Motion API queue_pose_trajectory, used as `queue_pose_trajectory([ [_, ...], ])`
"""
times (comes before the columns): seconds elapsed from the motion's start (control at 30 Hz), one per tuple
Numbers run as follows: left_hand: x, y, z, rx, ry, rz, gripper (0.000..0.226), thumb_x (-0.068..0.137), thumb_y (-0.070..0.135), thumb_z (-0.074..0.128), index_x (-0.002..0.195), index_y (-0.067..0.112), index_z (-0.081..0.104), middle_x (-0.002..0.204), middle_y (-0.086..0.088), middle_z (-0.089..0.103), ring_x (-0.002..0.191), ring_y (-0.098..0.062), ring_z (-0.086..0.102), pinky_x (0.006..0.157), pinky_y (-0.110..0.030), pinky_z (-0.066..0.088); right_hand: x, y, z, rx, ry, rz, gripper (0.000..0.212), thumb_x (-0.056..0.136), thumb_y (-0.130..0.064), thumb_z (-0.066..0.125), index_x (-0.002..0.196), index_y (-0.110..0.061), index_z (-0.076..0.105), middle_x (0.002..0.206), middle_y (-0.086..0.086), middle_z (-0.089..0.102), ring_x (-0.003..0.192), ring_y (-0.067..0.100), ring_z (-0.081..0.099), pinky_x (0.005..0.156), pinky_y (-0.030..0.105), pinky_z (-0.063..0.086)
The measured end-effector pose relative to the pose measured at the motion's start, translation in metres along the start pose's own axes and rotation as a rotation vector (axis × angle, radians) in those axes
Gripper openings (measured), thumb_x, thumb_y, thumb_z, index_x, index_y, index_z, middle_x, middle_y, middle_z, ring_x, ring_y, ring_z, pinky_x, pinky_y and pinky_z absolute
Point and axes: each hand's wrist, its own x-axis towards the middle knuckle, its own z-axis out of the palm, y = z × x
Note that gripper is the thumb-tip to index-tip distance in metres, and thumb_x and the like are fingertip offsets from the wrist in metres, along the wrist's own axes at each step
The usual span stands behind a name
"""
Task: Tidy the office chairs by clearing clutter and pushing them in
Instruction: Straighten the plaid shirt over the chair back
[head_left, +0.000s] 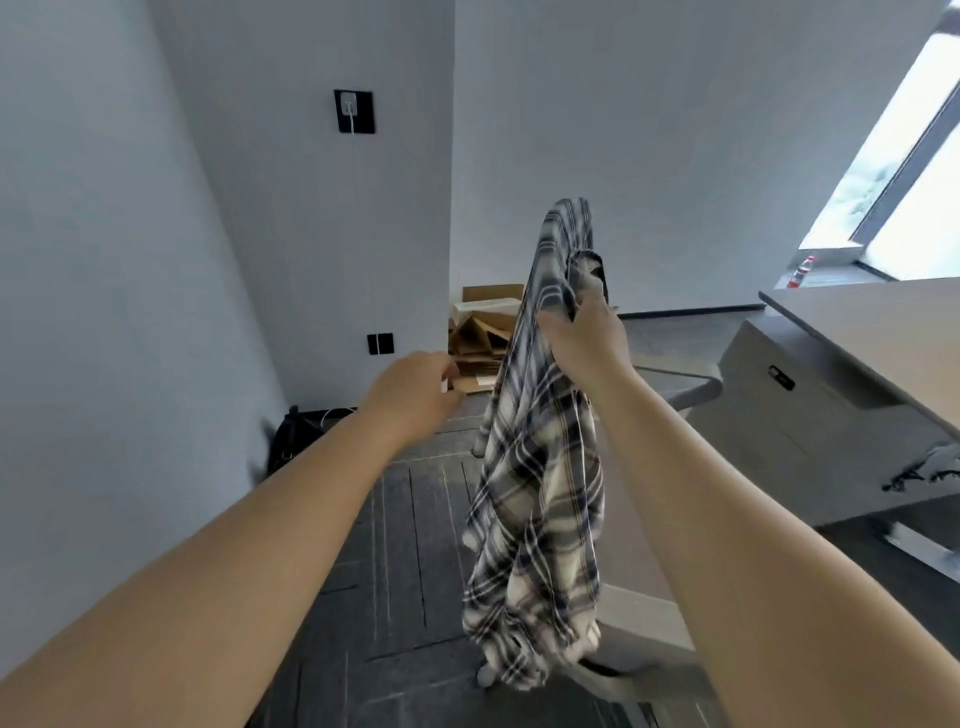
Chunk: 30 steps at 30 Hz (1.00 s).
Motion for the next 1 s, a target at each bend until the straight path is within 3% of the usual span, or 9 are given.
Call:
queue_pose_trajectory([
  [0.17,0.046,0.016,-0.019,-0.015,0.061,0.065,0.040,0.091,0.017,0.052,0.129,0.007,0.047,0.132,-0.014,0.053,0.118,-0.027,0.051,0.098,-0.036,0.042,0.043,-0.012,0.001,-0.073,-0.100,0.027,0.020,0.086,-0.017,0.059,0.088,-0.011,0.041,0.084,0.004,0.047,0.068,0.019,0.048,0.053,0.027,0.038],
  [0.27,0.072,0.018,-0.022,-0.030,0.051,0.101,0.049,0.090,0.013,0.053,0.137,0.010,0.037,0.137,-0.014,0.047,0.123,-0.027,0.046,0.101,-0.035,0.039,0.051,-0.017,0.001,-0.215,-0.148,0.040,0.033,0.087,-0.006,0.056,0.061,-0.011,0.036,0.064,0.000,0.040,0.054,0.015,0.040,0.045,0.023,0.032],
  [0.37,0.106,0.016,-0.028,0.011,0.048,0.159,0.068,0.090,0.007,0.051,0.146,0.022,0.017,0.147,-0.015,0.032,0.132,-0.030,0.036,0.107,-0.040,0.034,0.054,-0.018,-0.003,-0.235,-0.184,0.026,0.005,0.085,-0.005,0.053,0.085,-0.006,0.048,0.078,0.005,0.049,0.069,0.021,0.048,0.046,0.022,0.031],
  [0.43,0.131,0.018,-0.031,0.075,0.049,0.216,0.076,0.090,0.002,0.048,0.147,0.030,0.006,0.151,-0.015,0.022,0.134,-0.033,0.030,0.109,-0.043,0.033,0.052,-0.018,-0.010,-0.219,-0.201,0.054,0.025,0.082,-0.005,0.056,0.106,-0.003,0.049,0.091,0.009,0.050,0.074,0.023,0.050,0.046,0.023,0.032],
  [0.6,0.174,0.036,-0.031,0.245,-0.001,0.403,0.086,0.087,-0.002,0.047,0.145,0.038,-0.004,0.157,-0.014,-0.003,0.139,-0.038,0.016,0.112,-0.049,0.028,0.043,-0.026,-0.024,-0.213,-0.215,0.164,0.034,0.078,-0.008,0.066,0.104,-0.014,0.045,0.081,0.001,0.048,0.062,0.010,0.042,0.049,0.023,0.032],
  [0.73,0.197,0.047,-0.021,0.301,0.033,0.643,0.067,0.085,0.016,0.059,0.142,0.027,0.025,0.155,-0.014,0.012,0.136,-0.039,0.021,0.111,-0.052,0.025,0.044,-0.033,-0.022,-0.333,-0.087,0.245,0.029,0.080,-0.025,0.069,0.096,-0.015,0.047,0.085,0.001,0.051,0.079,0.018,0.051,0.064,0.027,0.043],
  [0.8,0.205,0.047,-0.021,0.331,0.091,0.776,0.055,0.083,0.023,0.062,0.133,0.020,0.039,0.152,-0.010,0.026,0.141,-0.034,0.016,0.116,-0.051,0.013,0.047,-0.037,-0.015,-0.458,-0.056,0.306,0.028,0.080,-0.028,0.069,0.094,-0.015,0.048,0.088,0.001,0.052,0.084,0.021,0.051,0.071,0.030,0.044],
  [0.93,0.208,0.036,-0.026,0.355,0.136,0.967,0.054,0.078,0.032,0.066,0.124,0.007,0.051,0.137,-0.015,0.052,0.142,-0.029,0.021,0.118,-0.049,-0.002,0.045,-0.042,0.004,-0.659,0.042,0.324,0.016,0.085,-0.017,0.061,0.080,-0.011,0.046,0.081,0.004,0.049,0.080,0.025,0.047,0.061,0.030,0.040],
  [1.0,0.205,0.032,-0.028,0.332,0.163,1.043,0.054,0.074,0.031,0.071,0.116,0.002,0.056,0.124,-0.019,0.061,0.134,-0.033,0.035,0.118,-0.048,0.001,0.040,-0.040,0.008,-0.695,0.085,0.342,0.032,0.084,-0.012,0.058,0.061,-0.012,0.035,0.070,0.003,0.041,0.077,0.025,0.044,0.049,0.025,0.033],
])
